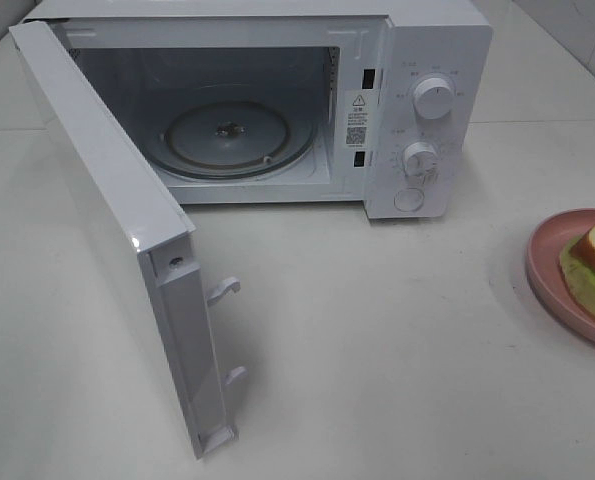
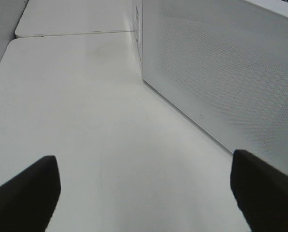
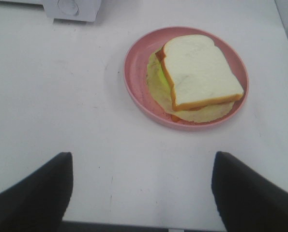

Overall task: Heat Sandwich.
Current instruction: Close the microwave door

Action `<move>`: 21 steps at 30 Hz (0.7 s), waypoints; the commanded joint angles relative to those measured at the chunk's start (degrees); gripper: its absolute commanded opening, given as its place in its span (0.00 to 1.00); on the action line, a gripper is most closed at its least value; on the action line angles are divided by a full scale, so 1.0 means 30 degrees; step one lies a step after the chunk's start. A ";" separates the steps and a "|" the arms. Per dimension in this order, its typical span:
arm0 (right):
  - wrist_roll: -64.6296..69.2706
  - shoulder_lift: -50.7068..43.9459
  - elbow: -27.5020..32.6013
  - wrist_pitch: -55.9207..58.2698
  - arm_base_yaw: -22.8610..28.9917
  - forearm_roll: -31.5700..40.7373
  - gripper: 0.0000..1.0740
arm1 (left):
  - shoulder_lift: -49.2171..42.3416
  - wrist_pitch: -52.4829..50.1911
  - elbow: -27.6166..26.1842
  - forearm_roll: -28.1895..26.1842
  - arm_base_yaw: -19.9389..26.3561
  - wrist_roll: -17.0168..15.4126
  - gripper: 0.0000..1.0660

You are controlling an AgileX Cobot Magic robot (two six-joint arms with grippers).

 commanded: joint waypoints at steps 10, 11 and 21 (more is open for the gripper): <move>-0.0554 -0.3419 0.0076 -0.0325 -0.2063 0.0286 0.71 | -0.0420 -0.0057 0.0076 -0.0038 0.0038 -0.0095 0.84; -0.0630 -0.3419 0.0076 -0.0325 -0.2063 0.0344 0.71 | -0.0420 -0.0057 0.0076 -0.0038 0.0038 -0.0095 0.84; -0.0611 -0.3400 0.0076 -0.0325 -0.2024 0.0344 0.71 | -0.0363 -0.0057 0.0076 -0.0038 0.0038 -0.0095 0.84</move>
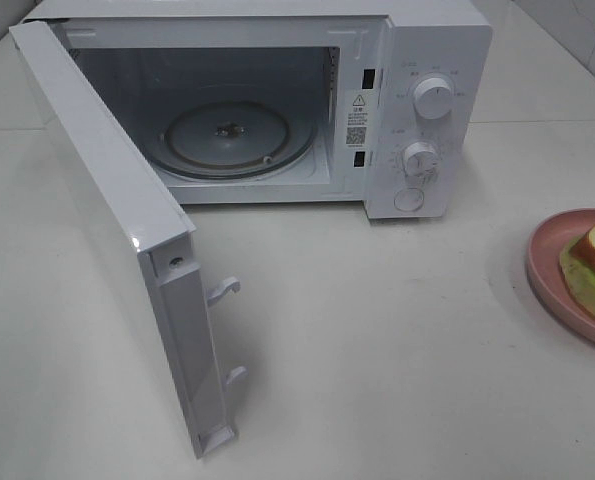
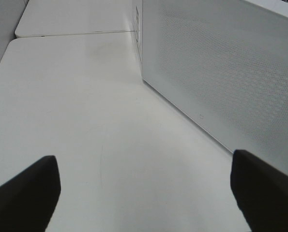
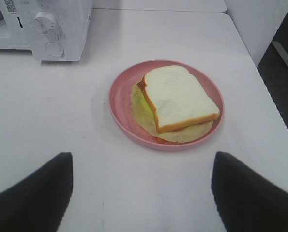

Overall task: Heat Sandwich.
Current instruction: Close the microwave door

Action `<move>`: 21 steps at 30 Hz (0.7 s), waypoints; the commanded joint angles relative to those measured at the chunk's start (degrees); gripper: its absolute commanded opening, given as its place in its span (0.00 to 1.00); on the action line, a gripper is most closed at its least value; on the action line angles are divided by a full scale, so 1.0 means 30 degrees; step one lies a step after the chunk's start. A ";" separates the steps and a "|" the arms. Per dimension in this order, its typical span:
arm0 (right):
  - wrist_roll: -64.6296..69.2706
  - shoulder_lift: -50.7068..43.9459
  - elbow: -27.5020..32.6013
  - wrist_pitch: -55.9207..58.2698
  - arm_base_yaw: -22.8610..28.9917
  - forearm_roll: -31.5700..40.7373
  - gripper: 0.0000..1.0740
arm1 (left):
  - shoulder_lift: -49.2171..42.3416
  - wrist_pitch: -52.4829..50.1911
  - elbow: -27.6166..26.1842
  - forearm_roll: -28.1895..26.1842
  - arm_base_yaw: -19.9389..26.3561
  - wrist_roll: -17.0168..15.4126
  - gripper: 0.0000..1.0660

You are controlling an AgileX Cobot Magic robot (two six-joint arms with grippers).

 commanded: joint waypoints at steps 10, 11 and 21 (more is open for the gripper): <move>-0.0153 -0.0497 0.0019 -0.0095 -0.0115 0.0038 0.71 | -0.0363 -0.0057 0.0076 -0.0038 0.0038 -0.0095 0.84; -0.0153 -0.0497 0.0019 -0.0095 -0.0115 0.0038 0.71 | -0.0363 -0.0057 0.0076 -0.0038 0.0038 -0.0095 0.84; -0.0153 -0.0497 0.0019 -0.0095 -0.0115 0.0038 0.71 | -0.0363 -0.0057 0.0076 -0.0038 0.0038 -0.0095 0.84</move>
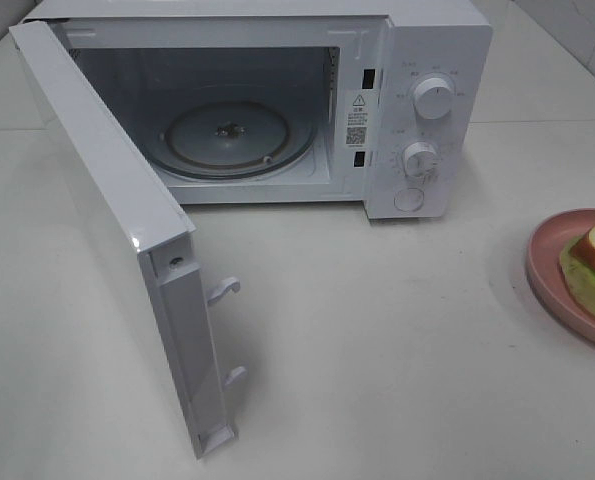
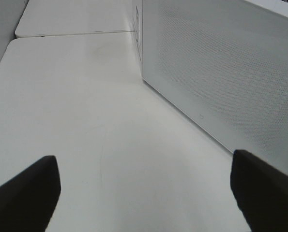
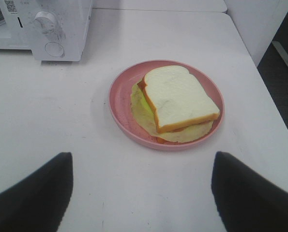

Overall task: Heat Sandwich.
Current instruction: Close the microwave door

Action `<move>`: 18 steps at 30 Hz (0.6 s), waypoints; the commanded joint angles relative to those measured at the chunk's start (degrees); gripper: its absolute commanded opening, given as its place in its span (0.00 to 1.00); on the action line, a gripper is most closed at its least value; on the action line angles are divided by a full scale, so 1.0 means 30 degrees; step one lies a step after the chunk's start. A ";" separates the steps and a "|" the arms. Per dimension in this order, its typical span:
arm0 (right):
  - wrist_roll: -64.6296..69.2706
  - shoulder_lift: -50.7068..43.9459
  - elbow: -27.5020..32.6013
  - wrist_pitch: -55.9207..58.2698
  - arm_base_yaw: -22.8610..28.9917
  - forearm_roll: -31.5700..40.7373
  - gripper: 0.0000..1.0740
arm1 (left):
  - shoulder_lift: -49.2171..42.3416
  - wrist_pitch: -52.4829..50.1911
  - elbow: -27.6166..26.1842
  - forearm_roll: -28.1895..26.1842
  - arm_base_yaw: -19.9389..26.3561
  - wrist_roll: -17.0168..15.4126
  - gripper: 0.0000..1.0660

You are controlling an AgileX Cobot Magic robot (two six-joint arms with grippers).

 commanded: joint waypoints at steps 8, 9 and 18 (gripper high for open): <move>-0.0153 -0.0497 0.0019 -0.0095 -0.0115 0.0019 0.71 | -0.0363 -0.0057 0.0076 -0.0038 0.0038 -0.0095 0.84; -0.0153 -0.0497 0.0019 -0.0095 -0.0115 0.0019 0.71 | -0.0363 -0.0057 0.0076 -0.0038 0.0038 -0.0095 0.84; -0.0153 -0.0497 0.0019 -0.0095 -0.0115 0.0019 0.71 | -0.0363 -0.0057 0.0076 -0.0057 0.0038 -0.0095 0.84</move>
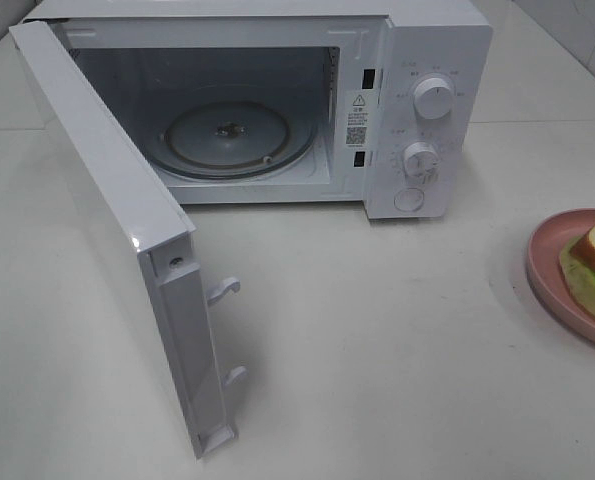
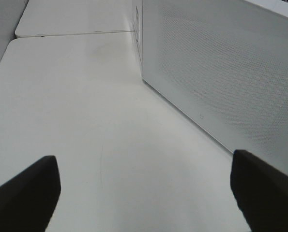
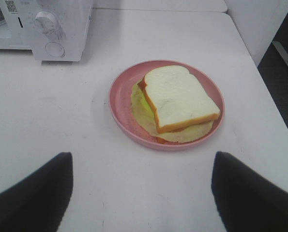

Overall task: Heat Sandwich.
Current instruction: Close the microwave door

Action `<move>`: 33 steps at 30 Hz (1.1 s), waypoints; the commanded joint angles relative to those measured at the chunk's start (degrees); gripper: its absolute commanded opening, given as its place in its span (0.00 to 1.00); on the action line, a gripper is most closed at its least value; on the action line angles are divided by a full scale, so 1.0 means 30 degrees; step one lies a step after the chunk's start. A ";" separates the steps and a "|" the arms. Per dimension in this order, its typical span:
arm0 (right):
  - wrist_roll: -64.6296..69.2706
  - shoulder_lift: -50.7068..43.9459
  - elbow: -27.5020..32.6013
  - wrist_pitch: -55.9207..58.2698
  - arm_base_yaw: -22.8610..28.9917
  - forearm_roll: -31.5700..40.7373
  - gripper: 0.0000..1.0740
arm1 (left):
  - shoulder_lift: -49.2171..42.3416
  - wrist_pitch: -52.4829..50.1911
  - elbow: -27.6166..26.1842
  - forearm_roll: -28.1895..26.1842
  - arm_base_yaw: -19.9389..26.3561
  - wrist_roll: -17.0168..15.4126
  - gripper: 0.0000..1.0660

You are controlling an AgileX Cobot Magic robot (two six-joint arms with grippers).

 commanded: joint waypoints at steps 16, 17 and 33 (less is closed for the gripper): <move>-0.0153 -0.0497 0.0019 -0.0095 -0.0115 0.0000 0.71 | -0.0191 -0.0764 -0.0611 -0.0401 0.0038 -0.0420 0.80; -0.0153 -0.0497 0.0019 -0.0095 -0.0115 0.0000 0.71 | 0.0000 -0.0898 -0.0726 -0.0325 0.0038 -0.0401 0.79; -0.0153 -0.0497 0.0019 -0.0095 -0.0115 0.0000 0.71 | 0.5978 -0.4488 -0.0802 -0.0344 0.0038 -0.0267 0.45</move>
